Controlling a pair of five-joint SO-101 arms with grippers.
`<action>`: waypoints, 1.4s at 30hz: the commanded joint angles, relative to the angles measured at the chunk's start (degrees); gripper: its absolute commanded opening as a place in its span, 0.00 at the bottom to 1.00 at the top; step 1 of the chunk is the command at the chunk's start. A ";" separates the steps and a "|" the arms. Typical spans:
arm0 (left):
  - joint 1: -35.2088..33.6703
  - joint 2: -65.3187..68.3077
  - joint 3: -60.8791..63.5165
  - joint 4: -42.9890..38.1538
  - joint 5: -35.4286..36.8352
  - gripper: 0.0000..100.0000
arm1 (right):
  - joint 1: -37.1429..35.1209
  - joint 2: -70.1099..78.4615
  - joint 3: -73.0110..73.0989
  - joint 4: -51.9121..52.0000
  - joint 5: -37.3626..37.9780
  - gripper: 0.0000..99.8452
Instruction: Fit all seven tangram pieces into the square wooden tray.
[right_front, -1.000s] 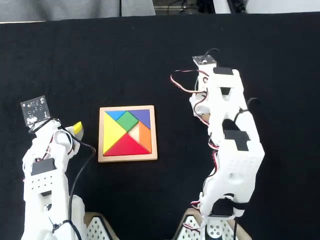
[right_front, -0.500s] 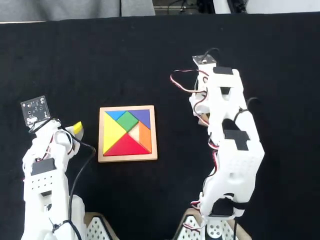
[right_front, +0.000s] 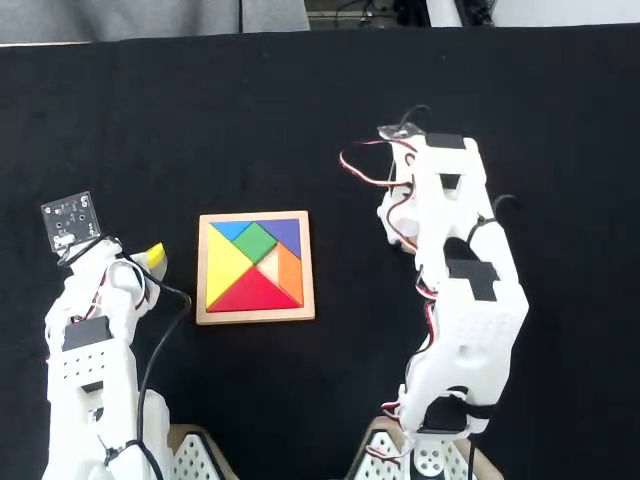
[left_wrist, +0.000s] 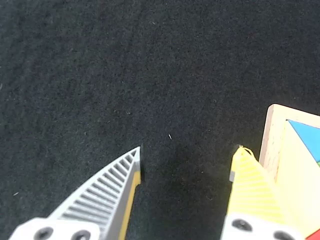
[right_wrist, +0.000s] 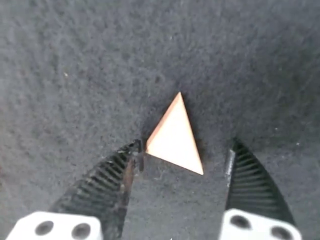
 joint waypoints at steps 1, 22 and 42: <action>-0.04 -0.88 -0.40 -0.88 0.09 0.29 | 0.26 -2.77 -0.31 -0.70 1.41 0.27; -0.04 -0.88 -0.40 -0.88 0.09 0.29 | 0.35 -2.95 4.09 -9.93 7.47 0.16; -0.04 -0.88 -0.40 -0.88 0.09 0.29 | -0.79 -5.14 4.44 -8.18 7.47 0.11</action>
